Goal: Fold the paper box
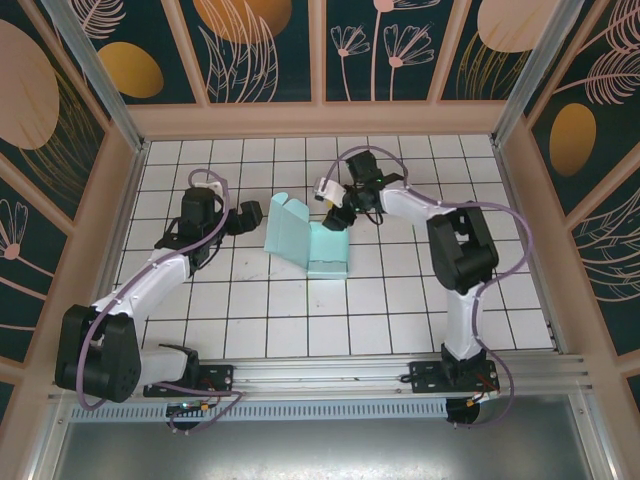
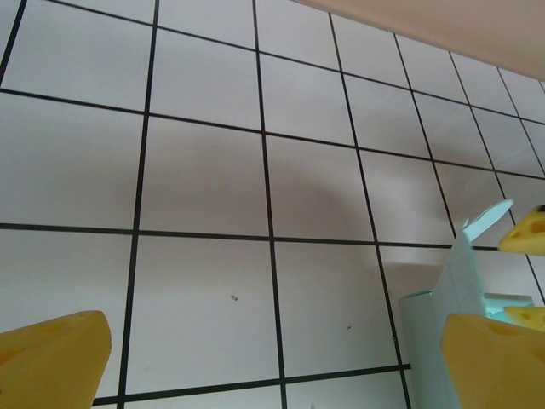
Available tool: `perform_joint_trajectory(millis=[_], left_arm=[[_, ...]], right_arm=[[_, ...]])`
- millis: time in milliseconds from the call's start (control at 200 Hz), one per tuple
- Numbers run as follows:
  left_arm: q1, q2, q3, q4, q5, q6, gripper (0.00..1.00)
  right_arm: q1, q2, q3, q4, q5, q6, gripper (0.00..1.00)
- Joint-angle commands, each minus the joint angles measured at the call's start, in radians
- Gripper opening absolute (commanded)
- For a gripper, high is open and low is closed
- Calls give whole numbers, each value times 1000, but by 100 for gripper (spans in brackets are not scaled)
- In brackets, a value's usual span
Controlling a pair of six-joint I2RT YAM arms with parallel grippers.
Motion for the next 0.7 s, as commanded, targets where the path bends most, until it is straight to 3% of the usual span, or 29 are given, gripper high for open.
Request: perform_joint_trajectory(millis=[0, 175, 350, 470, 606, 696], left_arm=[[7, -16, -16, 5, -2, 18, 99], [7, -10, -23, 12, 2, 24, 98], [7, -9, -27, 20, 9, 25, 99], [7, -13, -28, 22, -4, 20, 99], [8, -11, -22, 8, -39, 12, 98], [7, -8, -16, 13, -35, 1, 98]], right_arm=[[18, 60, 90, -181, 1, -65, 48], [19, 87, 131, -197, 48, -44, 19], [15, 13, 37, -73, 86, 8, 3], [1, -79, -106, 141, 158, 138, 4], [-17, -196, -289, 418, 352, 404, 6], [-21, -270, -390, 503, 472, 556, 6]])
